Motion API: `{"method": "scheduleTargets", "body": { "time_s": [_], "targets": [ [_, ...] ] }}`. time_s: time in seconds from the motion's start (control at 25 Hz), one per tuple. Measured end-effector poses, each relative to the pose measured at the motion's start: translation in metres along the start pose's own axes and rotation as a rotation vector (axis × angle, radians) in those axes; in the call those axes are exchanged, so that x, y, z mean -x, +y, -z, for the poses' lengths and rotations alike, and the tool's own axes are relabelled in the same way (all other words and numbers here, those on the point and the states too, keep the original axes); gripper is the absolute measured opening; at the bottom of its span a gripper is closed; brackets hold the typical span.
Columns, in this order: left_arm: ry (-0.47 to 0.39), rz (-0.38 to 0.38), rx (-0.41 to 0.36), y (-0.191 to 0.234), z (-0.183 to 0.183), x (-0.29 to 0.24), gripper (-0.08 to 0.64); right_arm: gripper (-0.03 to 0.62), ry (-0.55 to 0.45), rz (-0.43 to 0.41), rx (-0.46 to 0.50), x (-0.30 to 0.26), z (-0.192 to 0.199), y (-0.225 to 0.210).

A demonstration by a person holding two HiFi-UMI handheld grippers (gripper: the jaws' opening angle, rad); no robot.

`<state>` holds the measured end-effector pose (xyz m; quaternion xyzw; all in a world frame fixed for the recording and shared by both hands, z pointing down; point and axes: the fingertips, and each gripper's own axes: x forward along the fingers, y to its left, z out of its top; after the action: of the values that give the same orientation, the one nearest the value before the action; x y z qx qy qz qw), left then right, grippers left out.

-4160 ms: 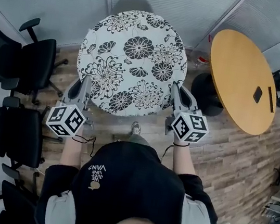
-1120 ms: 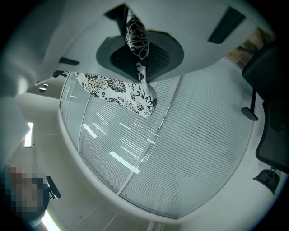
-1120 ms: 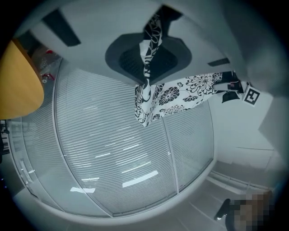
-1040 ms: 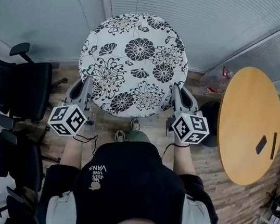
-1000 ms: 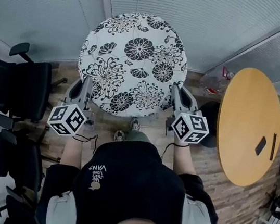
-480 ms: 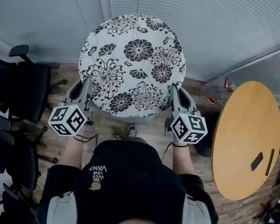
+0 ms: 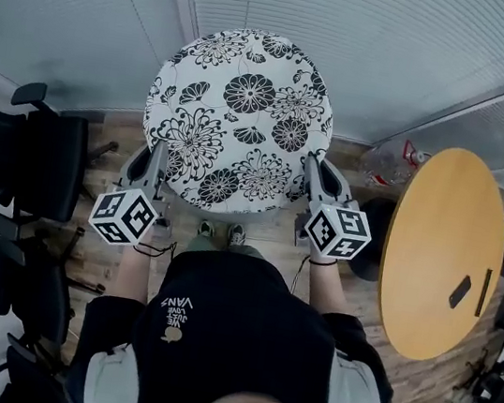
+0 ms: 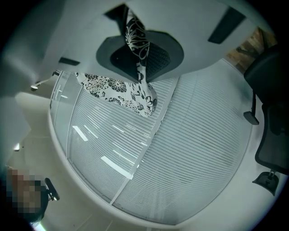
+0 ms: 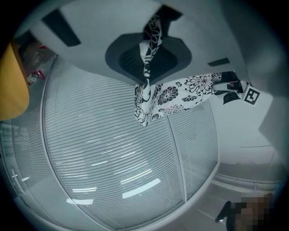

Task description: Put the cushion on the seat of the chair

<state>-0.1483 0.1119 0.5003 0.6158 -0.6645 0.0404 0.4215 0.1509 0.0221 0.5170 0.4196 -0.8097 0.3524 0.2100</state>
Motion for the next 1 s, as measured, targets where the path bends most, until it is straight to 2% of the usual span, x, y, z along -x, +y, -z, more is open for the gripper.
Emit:
{"method": "scheduleTargets", "body": {
  "time_s": [1.0],
  "targets": [
    [0.026, 0.044, -0.008, 0.004, -0.0064, -0.0008, 0.043, 0.035, 0.001, 0.054, -0.002, 0.01, 0.0003, 0.0102]
  ]
}}
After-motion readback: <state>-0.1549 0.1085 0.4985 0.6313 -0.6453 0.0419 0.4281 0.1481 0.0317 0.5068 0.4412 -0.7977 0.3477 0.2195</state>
